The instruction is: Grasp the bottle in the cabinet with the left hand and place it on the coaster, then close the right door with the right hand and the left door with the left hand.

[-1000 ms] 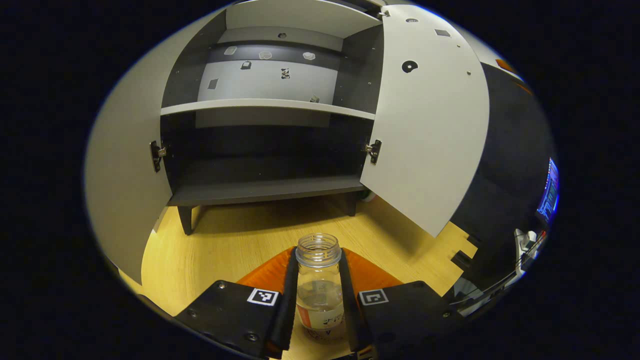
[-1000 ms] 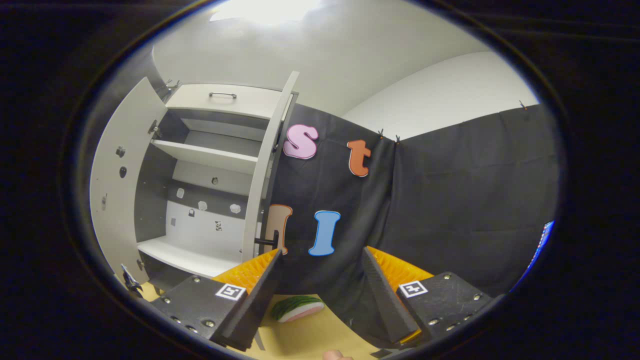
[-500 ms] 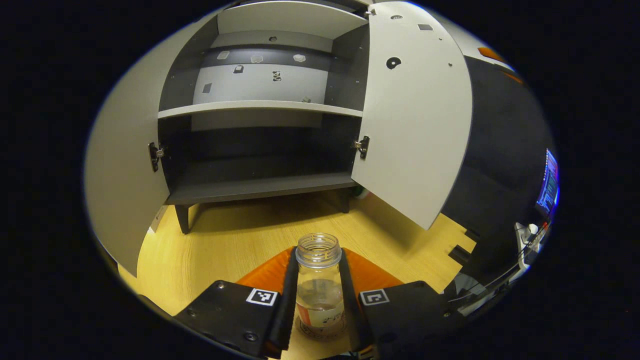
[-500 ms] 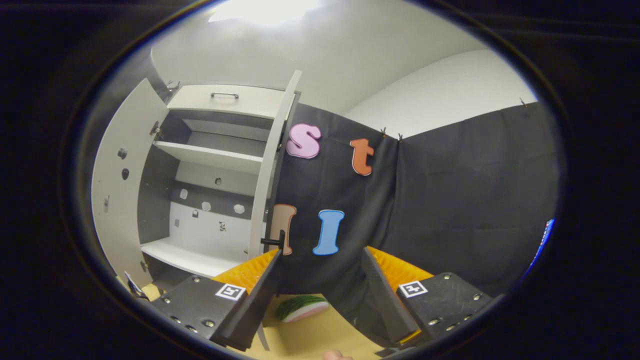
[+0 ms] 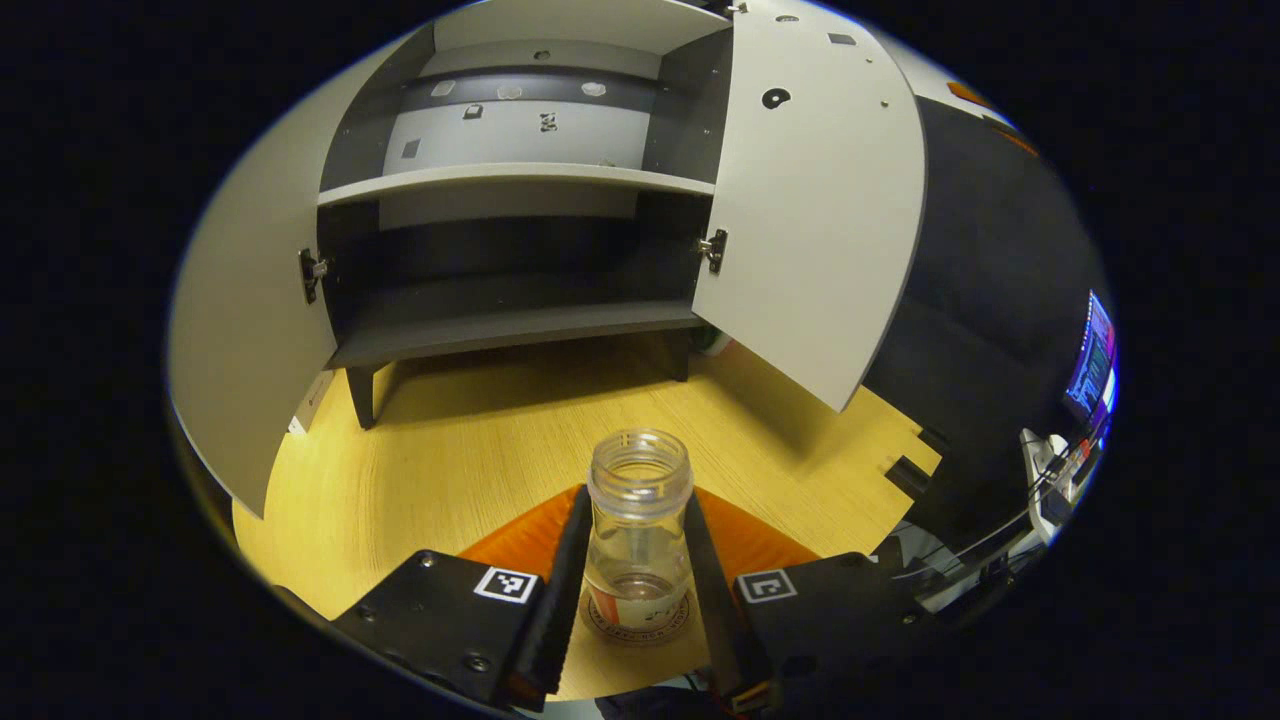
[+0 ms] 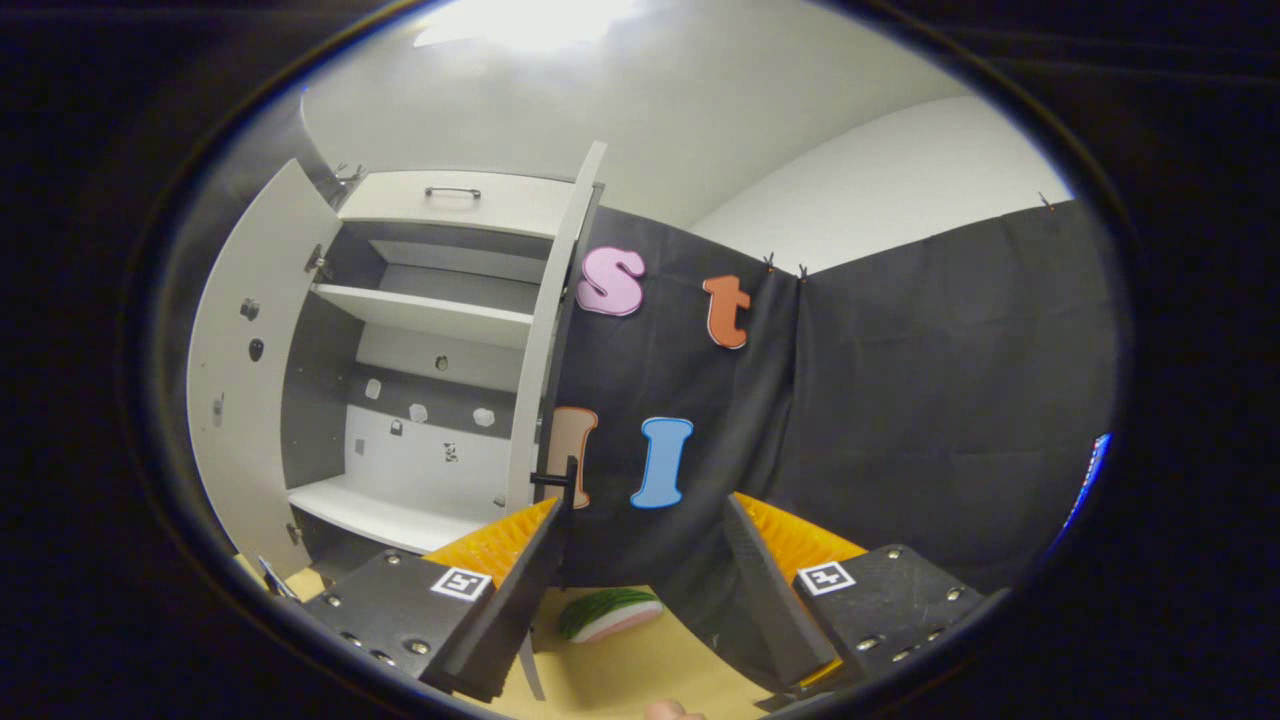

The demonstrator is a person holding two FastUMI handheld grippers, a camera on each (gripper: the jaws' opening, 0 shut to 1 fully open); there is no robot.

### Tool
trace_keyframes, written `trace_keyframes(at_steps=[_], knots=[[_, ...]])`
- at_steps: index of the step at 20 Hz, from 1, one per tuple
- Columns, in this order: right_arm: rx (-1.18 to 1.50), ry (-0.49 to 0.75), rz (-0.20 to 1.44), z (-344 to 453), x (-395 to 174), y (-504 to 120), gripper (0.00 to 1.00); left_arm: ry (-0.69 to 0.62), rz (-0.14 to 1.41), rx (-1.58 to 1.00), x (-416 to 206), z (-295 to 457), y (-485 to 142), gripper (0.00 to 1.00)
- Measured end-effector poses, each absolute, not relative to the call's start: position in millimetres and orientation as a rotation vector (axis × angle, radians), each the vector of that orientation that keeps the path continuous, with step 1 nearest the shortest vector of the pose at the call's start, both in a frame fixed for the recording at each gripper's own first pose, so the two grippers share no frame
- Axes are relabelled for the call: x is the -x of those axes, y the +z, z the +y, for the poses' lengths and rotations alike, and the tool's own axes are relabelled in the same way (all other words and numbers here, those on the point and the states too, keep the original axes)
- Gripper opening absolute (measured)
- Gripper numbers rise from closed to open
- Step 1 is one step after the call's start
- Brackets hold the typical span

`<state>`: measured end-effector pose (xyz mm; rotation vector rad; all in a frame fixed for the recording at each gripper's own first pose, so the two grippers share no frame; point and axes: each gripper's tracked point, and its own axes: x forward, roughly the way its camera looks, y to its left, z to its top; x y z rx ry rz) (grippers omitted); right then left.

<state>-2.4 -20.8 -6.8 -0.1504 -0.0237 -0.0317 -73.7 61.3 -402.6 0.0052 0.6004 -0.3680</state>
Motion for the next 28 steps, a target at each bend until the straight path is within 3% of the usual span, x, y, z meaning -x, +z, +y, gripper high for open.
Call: trace_keyframes(at_steps=[7, 9, 16, 26, 28], knots=[[0.154, -0.005, -0.008, -13, 1, -13, 0.98, -0.372, 0.624, -0.026, 89, 60, -403, 0.59], [0.154, 0.003, -0.007, -10, 0, -14, 0.93, -0.373, 0.626, -0.032, 91, 58, -401, 0.72], [0.126, 0.024, -0.008, -7, -4, -15, 0.94, -0.366, 0.581, -0.027, 88, 52, -371, 0.69], [0.081, 0.033, 0.030, -10, -26, -35, 0.98, -0.276, 0.376, 0.002, 52, 53, -255, 0.69], [0.074, 0.026, 0.045, -12, -36, -43, 0.94, -0.250, 0.327, 0.000, 43, 55, -223, 0.69]])
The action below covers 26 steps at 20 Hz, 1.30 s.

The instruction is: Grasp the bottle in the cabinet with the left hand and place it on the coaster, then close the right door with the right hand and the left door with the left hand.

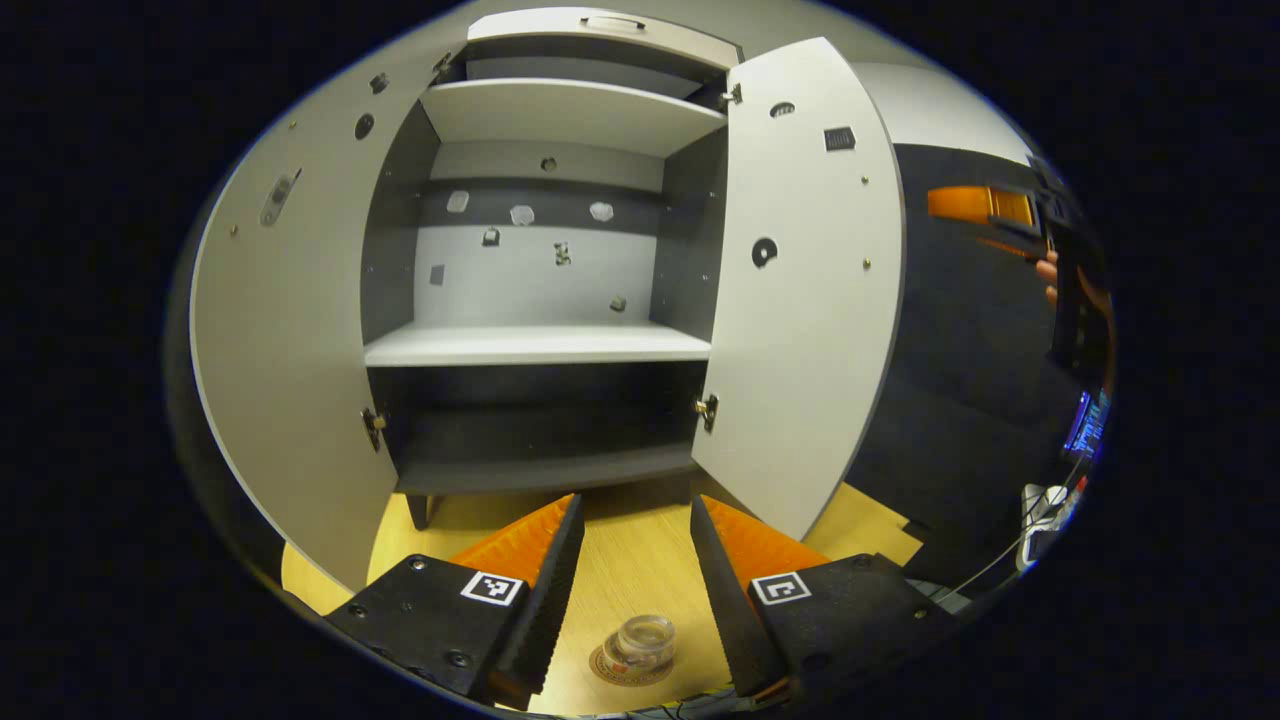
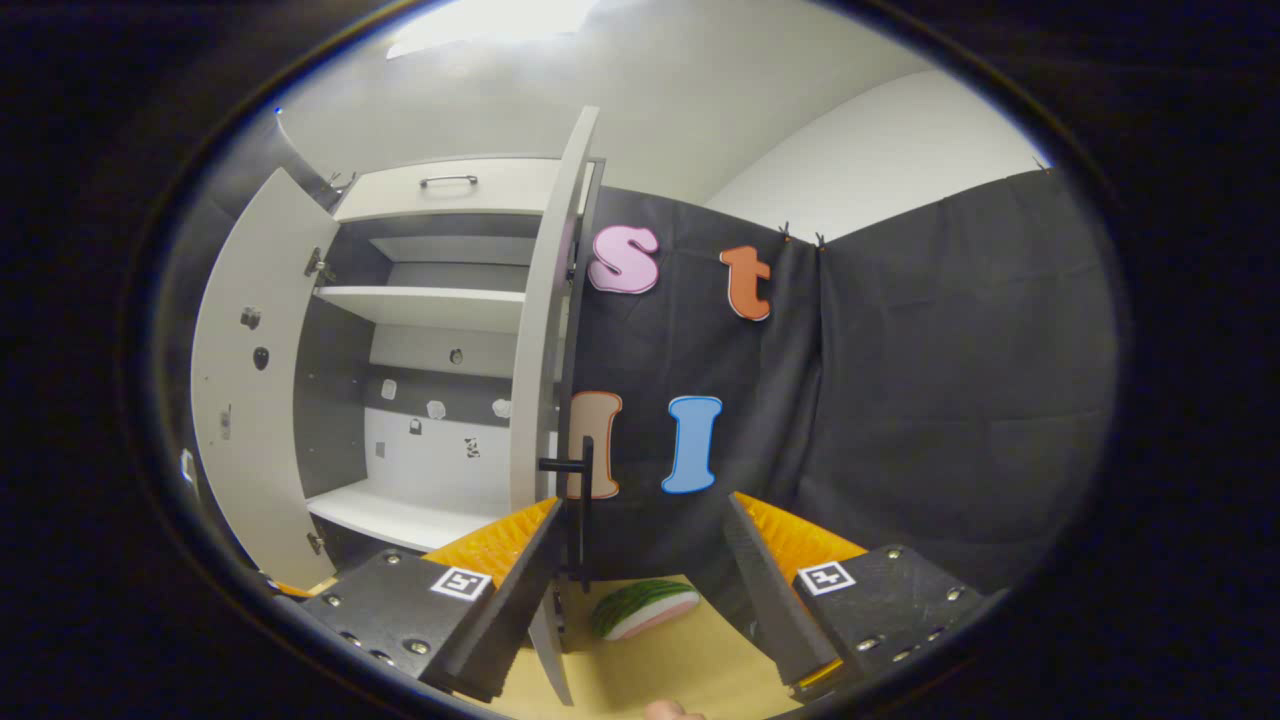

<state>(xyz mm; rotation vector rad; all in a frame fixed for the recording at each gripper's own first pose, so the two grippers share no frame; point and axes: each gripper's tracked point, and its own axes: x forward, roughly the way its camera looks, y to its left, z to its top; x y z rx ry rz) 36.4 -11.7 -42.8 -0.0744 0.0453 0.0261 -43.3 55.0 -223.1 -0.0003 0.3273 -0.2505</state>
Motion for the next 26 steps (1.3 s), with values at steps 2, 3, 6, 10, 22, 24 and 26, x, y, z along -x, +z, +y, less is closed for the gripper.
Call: trace_keyframes(at_steps=[2, 3, 6, 10, 22, 24, 26], knots=[[0.078, 0.016, 0.064, -13, -46, -51, 0.96, -0.238, 0.273, 0.019, 36, 54, -190, 0.69], [0.077, 0.015, 0.076, -14, -50, -55, 0.96, -0.234, 0.251, 0.030, 29, 53, -173, 0.69], [0.043, 0.028, 0.101, -9, -59, -63, 0.94, -0.216, 0.199, 0.039, 14, 56, -133, 0.69], [-0.003, 0.036, 0.111, -6, -65, -68, 0.93, -0.197, 0.125, 0.013, 2, 61, -84, 0.90], [0.027, 0.099, 0.137, 7, -71, -76, 0.96, -0.082, 0.063, 0.010, 9, 90, -42, 0.95], [0.023, 0.111, 0.138, 10, -71, -77, 0.96, -0.078, 0.052, 0.013, 9, 91, -38, 0.95], [0.021, 0.125, 0.139, 16, -70, -76, 0.95, -0.071, 0.045, 0.003, 10, 92, -36, 0.95]])
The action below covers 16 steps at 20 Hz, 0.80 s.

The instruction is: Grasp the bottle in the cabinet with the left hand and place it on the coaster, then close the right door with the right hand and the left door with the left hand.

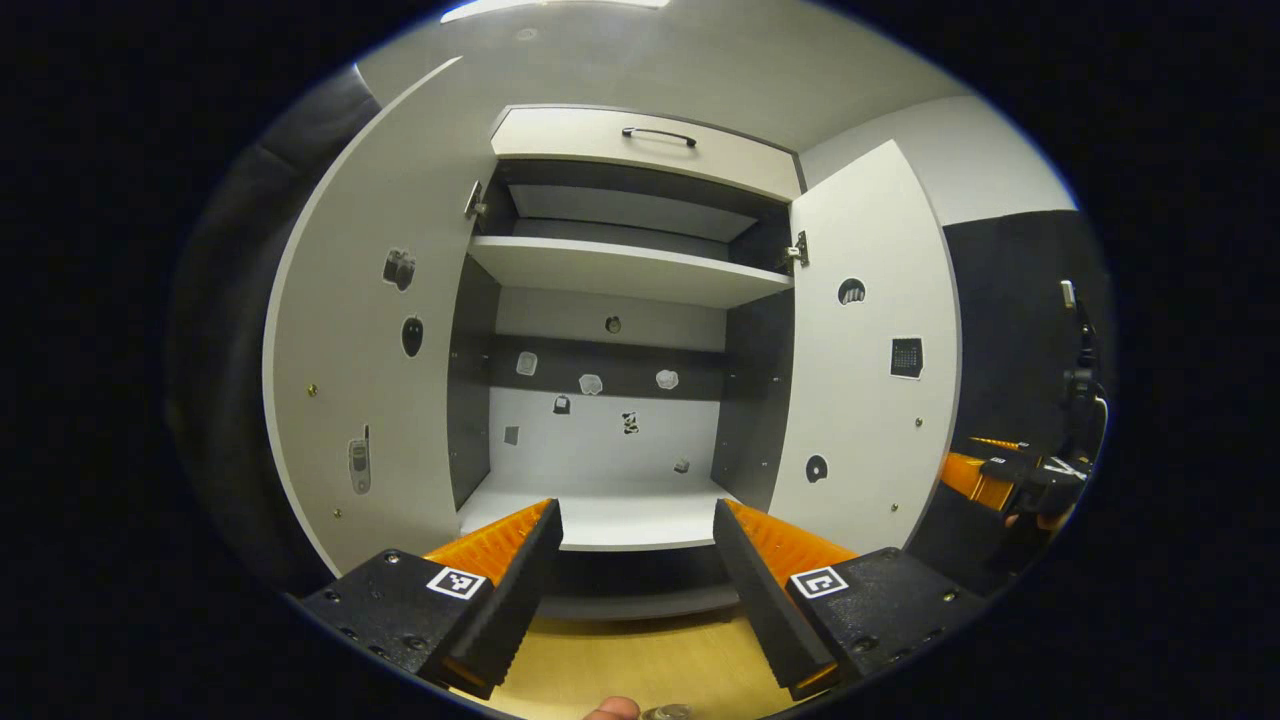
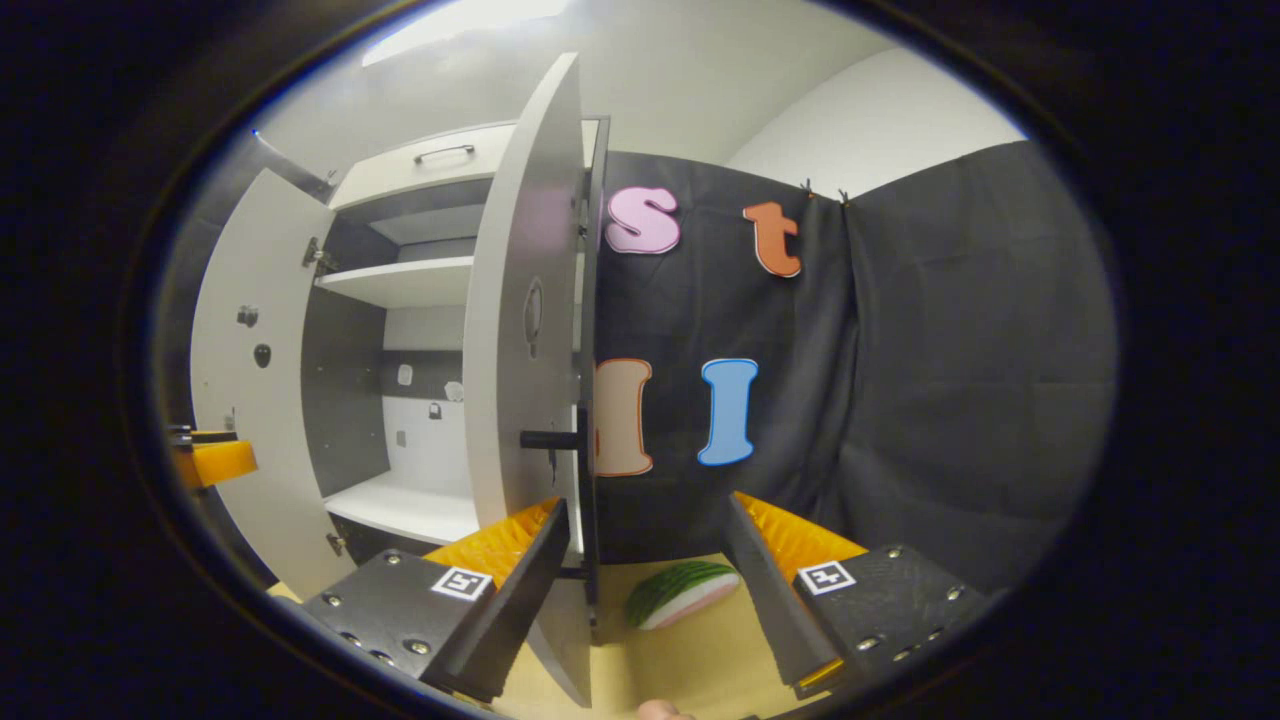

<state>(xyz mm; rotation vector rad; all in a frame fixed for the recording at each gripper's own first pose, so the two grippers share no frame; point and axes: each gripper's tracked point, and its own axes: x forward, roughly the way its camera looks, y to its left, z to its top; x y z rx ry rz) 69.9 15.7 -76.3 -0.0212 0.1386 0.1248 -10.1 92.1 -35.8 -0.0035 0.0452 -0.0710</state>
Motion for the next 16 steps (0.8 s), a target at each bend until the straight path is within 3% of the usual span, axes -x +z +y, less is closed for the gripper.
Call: trace_keyframes(at_steps=[16], knots=[[0.004, 0.244, 0.155, 74, -62, -80, 0.96, -0.010, 0.049, 0.007, 16, 117, -38, 0.95]])
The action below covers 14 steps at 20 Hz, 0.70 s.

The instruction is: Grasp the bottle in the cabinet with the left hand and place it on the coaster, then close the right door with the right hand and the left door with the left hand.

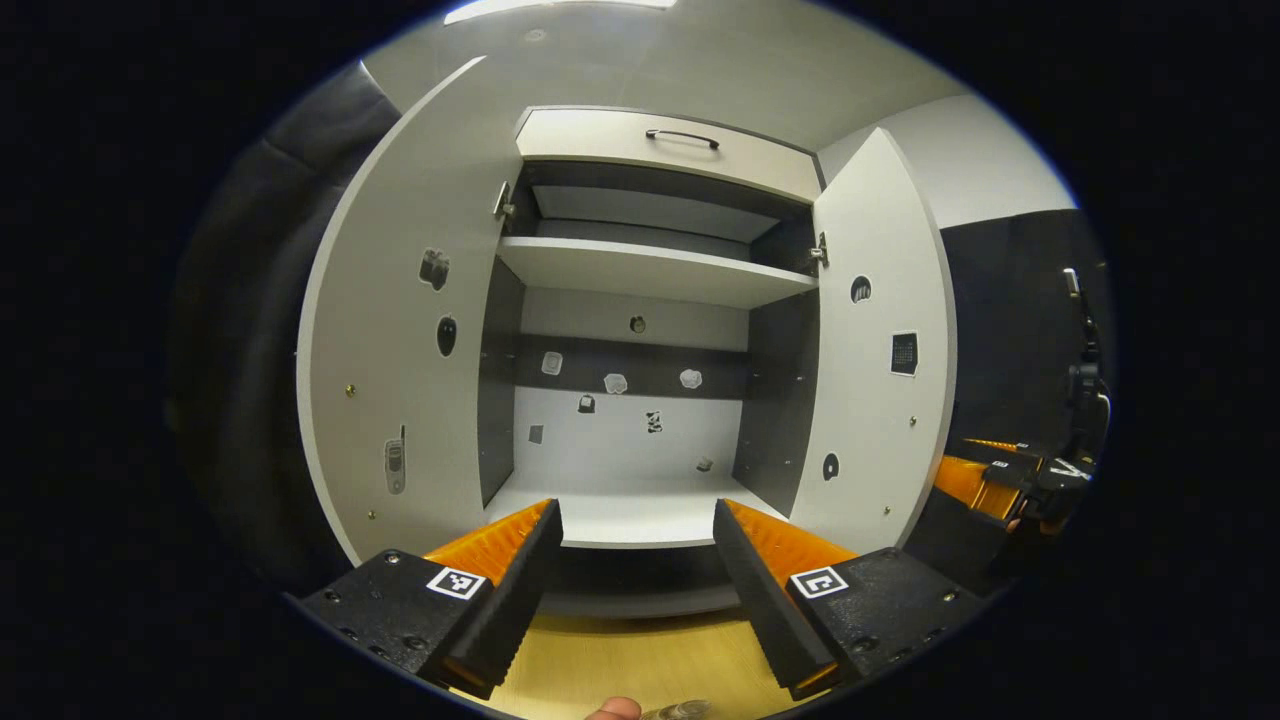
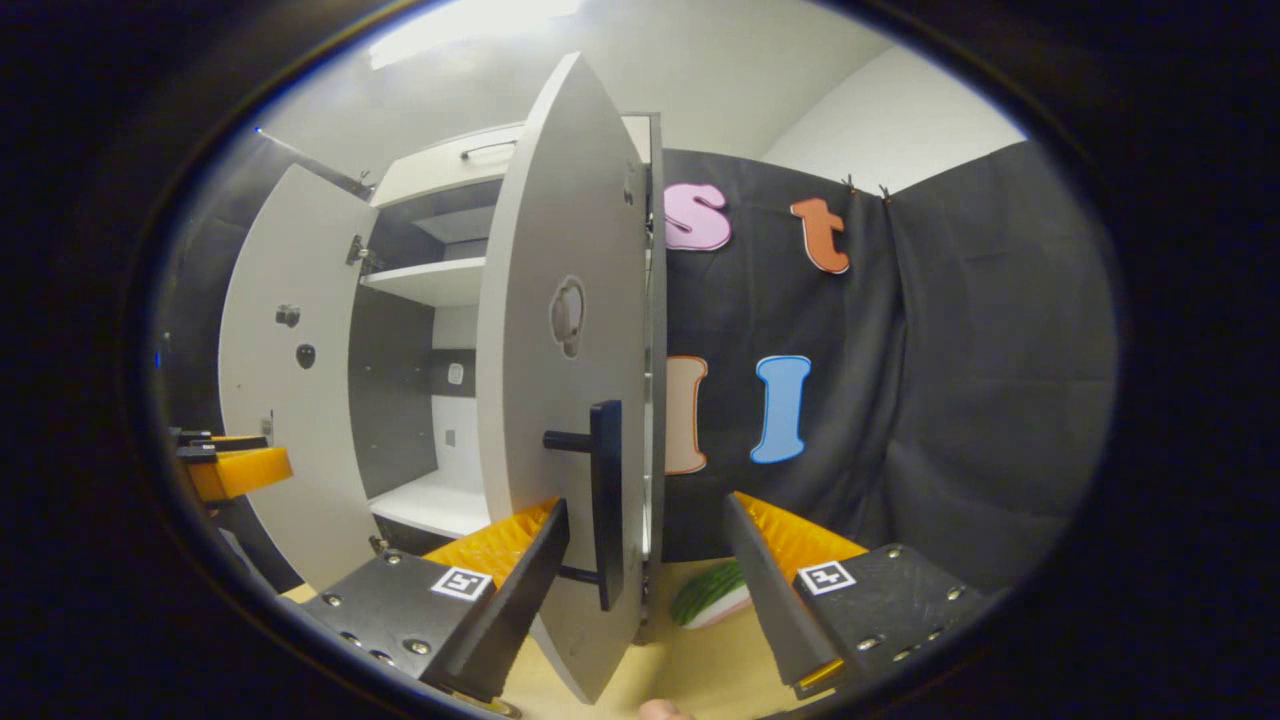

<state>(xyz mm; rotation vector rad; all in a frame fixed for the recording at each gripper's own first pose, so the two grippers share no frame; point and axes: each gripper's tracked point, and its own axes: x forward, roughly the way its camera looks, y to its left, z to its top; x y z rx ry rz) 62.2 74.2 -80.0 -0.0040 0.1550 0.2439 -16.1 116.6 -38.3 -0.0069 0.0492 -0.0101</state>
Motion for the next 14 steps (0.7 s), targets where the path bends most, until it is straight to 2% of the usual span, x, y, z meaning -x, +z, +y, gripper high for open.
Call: trace_keyframes(at_steps=[14], knots=[[-0.017, 0.359, 0.168, 137, -64, -87, 0.96, 0.067, 0.033, -0.001, 26, 153, -31, 0.95]])
